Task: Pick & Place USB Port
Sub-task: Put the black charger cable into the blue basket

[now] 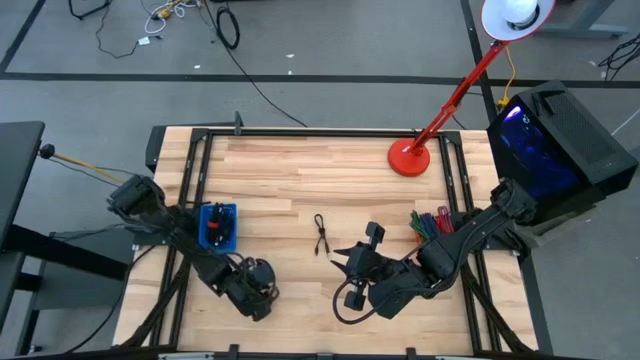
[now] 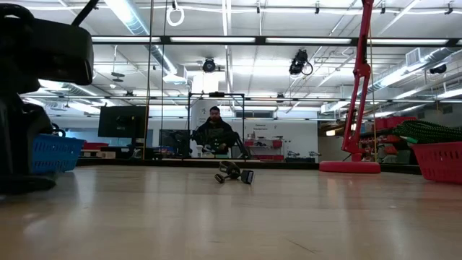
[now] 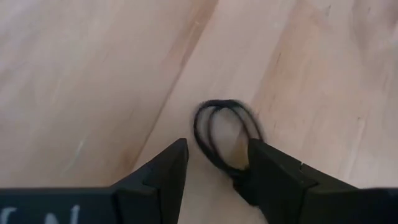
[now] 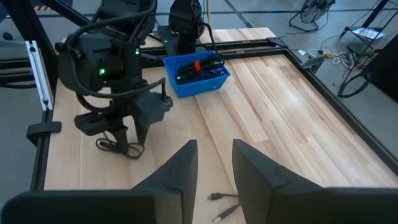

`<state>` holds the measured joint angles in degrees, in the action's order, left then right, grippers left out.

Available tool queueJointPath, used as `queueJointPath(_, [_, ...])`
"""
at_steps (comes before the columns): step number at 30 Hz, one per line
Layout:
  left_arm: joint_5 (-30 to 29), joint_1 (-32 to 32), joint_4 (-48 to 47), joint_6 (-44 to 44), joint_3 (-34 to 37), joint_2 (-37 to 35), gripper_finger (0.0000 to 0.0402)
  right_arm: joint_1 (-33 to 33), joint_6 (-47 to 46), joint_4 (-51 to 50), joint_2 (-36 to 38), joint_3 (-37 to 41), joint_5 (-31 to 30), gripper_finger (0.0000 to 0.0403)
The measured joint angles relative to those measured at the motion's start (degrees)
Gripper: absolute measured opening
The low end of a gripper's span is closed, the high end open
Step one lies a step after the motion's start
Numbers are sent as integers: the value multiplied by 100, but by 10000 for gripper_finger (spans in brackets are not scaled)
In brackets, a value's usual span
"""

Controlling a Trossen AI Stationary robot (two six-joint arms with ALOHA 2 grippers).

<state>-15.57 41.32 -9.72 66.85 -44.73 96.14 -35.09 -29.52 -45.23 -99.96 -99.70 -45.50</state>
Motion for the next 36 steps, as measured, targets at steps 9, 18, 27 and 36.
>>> queueJointPath(9, [-70, -25, 93, -716, 4, 20, 17, 1, 0, 8, 0, 0, -4, 100])
queueJointPath(18, [-309, -26, -93, -1065, -347, -47, 3, 0, 0, 6, 2, 0, -6, 100])
queueJointPath(27, [-1564, 105, -2972, -1517, -2097, -391, 1, -5, -7, 4, 4, 0, -1, 100])
queueJointPath(36, [-973, 539, -4384, -940, -2447, -434, 16, -39, -21, 4, 4, 0, 149, 100])
